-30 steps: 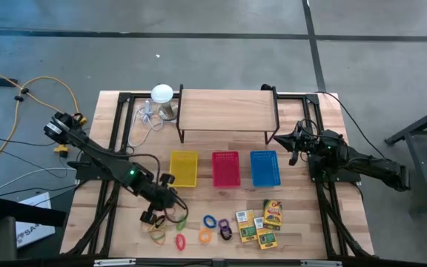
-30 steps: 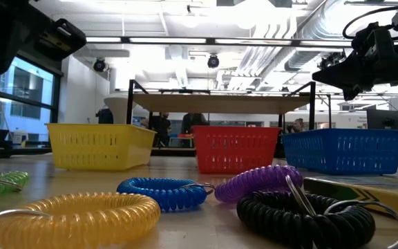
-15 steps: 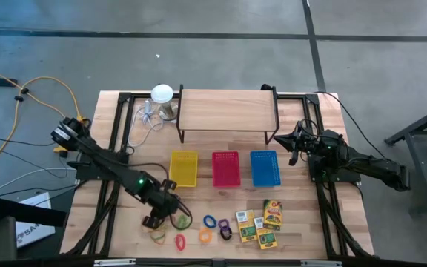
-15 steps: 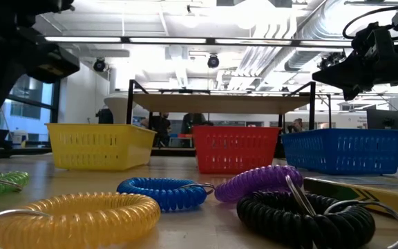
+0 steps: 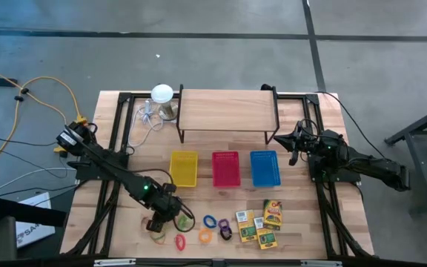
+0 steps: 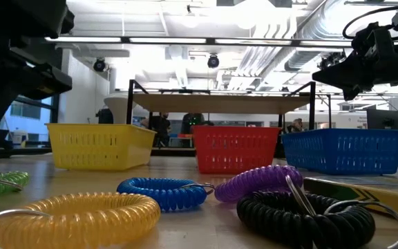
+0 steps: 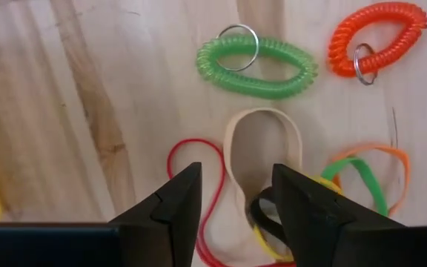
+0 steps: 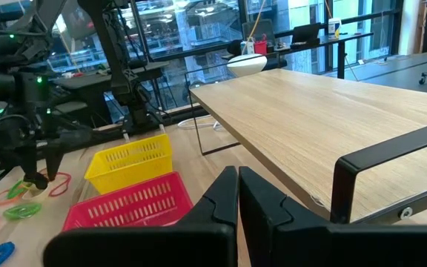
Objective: Pick & Place Office Desk Supplies
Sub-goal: Put the white rubber band into the yellow bin
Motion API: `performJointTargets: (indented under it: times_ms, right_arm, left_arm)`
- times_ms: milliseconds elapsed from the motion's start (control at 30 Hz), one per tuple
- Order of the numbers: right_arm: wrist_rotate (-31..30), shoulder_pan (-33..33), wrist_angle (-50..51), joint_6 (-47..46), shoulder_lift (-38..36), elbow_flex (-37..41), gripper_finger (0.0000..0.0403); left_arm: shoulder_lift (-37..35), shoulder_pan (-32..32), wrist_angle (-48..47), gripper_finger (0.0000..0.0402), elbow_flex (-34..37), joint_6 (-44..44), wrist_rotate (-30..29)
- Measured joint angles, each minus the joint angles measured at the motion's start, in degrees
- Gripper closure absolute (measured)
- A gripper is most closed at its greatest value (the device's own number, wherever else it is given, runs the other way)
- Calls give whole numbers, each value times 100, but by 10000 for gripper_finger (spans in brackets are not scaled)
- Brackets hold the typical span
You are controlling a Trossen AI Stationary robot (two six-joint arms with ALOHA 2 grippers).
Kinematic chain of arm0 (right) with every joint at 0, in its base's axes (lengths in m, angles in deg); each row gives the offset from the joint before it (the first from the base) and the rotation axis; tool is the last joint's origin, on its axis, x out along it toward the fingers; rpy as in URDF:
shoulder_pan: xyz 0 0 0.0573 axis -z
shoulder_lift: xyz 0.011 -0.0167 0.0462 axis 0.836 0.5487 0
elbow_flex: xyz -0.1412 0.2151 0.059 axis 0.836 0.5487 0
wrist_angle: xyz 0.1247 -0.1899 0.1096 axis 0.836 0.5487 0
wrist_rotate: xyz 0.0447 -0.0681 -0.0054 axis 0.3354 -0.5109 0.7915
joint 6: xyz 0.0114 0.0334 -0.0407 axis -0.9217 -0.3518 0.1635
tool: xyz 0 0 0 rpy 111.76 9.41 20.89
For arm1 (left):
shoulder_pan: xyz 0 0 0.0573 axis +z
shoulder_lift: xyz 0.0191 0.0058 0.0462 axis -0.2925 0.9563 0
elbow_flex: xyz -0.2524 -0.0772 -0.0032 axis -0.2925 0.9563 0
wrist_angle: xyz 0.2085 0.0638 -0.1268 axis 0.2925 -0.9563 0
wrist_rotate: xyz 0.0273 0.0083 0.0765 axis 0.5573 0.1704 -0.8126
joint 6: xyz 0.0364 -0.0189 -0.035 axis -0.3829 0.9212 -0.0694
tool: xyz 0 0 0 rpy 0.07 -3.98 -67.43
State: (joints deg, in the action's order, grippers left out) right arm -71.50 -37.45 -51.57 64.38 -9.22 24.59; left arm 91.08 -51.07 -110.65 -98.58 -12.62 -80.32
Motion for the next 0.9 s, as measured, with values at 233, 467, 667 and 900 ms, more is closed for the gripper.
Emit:
performJointTargets:
  times_ms: [233, 467, 667, 900]
  right_arm:
    - [0, 0, 0, -1, 0, 1, 401]
    - [-1, -1, 0, -1, 0, 1, 401]
    - [-1, -2, -2, 0, 0, 0, 401]
    - [0, 0, 0, -2, 0, 0, 401]
  left_arm:
    - [280, 2, 216, 235, 0, 16, 49]
    - [371, 2, 307, 235, 0, 160, 5]
    - [525, -46, 454, 235, 0, 156, 26]
    - [530, -62, 464, 239, 0, 131, 32]
